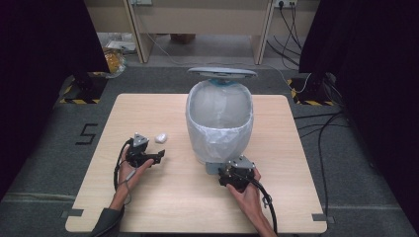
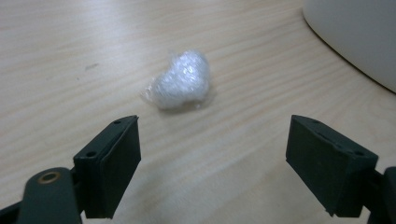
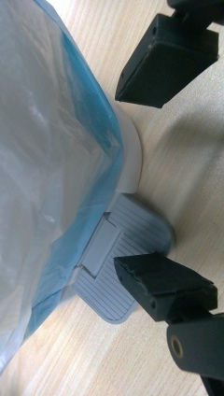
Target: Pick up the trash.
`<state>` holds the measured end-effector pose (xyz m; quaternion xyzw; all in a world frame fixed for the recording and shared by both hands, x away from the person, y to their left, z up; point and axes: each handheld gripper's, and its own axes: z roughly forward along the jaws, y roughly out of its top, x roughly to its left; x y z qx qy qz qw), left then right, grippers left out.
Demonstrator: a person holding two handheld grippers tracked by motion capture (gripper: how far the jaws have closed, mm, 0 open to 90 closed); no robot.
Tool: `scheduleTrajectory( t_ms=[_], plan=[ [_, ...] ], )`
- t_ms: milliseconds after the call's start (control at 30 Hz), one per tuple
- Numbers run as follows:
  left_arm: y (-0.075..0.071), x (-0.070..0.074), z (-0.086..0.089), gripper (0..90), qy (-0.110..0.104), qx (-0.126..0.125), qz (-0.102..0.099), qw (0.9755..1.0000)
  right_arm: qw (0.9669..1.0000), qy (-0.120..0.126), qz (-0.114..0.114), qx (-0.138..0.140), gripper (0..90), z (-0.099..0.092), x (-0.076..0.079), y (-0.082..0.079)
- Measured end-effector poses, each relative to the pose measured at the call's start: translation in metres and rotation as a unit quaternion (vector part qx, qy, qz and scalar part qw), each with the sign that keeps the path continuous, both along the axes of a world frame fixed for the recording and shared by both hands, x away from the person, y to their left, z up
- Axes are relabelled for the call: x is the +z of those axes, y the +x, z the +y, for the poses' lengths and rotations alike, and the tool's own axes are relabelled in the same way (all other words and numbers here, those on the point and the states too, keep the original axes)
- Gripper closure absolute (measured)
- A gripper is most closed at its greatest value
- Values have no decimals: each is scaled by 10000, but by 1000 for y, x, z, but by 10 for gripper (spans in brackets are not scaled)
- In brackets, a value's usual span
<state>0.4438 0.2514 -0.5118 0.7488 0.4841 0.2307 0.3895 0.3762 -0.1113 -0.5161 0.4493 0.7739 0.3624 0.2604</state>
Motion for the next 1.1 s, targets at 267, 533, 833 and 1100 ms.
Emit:
scheduleTrajectory(
  t_ms=[267,533,833,1100],
  plan=[
    [27,0,0,191,20,-83,2,10000,10000,-1,-3,8,180,0,0,0],
    [47,-4,-7,201,239,-92,27,9997,10000,9,1,18,180,0,0,0],
    [60,-7,-7,331,234,-87,168,9995,10000,4,2,24,180,0,0,0],
    [63,-7,-7,561,212,-195,283,9992,10000,6,-3,25,180,0,0,0]
  ],
)
